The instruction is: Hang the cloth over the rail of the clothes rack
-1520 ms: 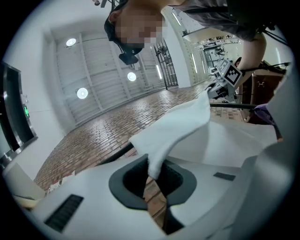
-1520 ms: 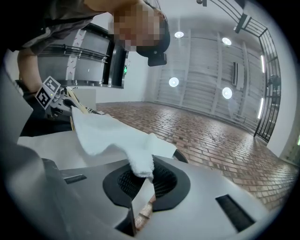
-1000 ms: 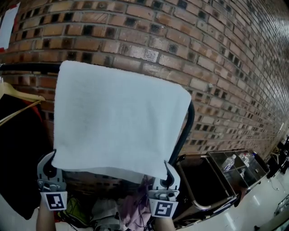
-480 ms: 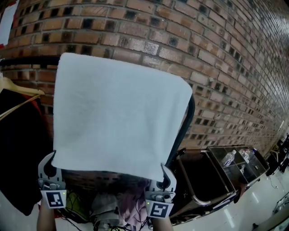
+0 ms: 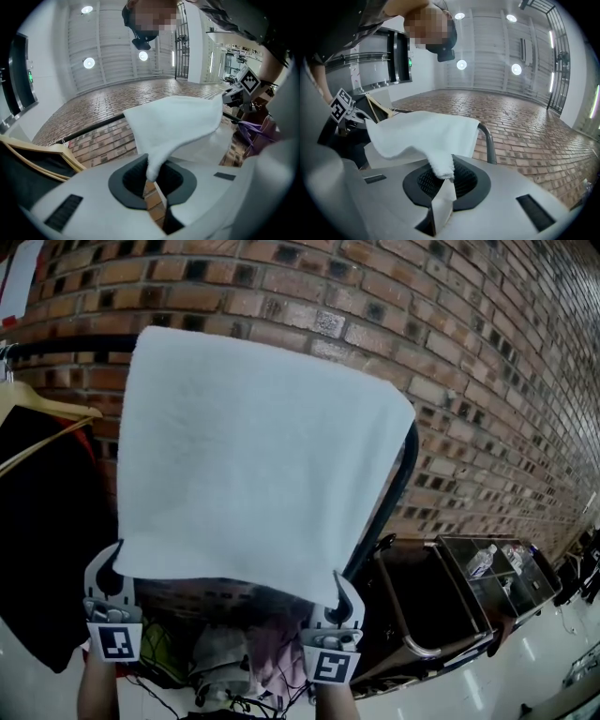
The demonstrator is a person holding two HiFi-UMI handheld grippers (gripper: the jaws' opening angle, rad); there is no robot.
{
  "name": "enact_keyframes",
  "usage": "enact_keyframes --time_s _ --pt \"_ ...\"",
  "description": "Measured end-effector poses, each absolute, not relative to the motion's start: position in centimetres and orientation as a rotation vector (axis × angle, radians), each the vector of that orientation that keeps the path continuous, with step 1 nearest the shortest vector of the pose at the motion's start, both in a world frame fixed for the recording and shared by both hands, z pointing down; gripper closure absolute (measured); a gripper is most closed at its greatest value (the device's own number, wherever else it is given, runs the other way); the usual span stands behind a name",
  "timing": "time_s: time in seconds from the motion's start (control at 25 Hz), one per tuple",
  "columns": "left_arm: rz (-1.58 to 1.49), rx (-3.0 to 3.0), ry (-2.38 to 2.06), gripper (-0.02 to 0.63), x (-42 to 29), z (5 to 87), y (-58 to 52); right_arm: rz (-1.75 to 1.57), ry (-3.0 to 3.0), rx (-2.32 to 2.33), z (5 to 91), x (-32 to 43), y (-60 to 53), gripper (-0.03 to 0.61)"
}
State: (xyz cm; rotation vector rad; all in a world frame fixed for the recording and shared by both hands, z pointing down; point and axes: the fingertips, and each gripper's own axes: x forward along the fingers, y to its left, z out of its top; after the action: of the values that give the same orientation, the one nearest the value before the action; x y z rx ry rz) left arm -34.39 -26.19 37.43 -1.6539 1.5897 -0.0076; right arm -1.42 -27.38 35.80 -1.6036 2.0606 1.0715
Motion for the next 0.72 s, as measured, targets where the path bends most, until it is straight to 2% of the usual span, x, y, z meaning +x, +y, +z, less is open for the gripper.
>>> enact_keyframes --time_s 0.16,0.28,0.44,0.52,0.72 --pt "0.004 -1.684 1.6 0.537 -34.1 38.0 -26.2 1.031 2.075 -1.603 36.0 -1.4 -27.6 0.551" --pt "-0.017 -1.723 1.598 0.422 -33.7 38.5 -26.6 0.997 2.09 -1.596 36.0 -1.5 -27.4 0.525" --pt "-0.085 -1.743 1.602 0.349 -33.8 39.7 -27.0 1.029 2.131 -1.618 36.7 -2.0 -27.7 0.453" --pt "-0.123 -1.739 1.588 0.333 -33.9 40.3 -27.0 1.018 2.146 -1.624 37.4 -1.9 -27.9 0.426" --pt "-0.093 -1.791 1.653 0.324 -34.6 42.5 -27.1 0.962 2.165 -1.629 38.8 -1.7 -28.1 0.425"
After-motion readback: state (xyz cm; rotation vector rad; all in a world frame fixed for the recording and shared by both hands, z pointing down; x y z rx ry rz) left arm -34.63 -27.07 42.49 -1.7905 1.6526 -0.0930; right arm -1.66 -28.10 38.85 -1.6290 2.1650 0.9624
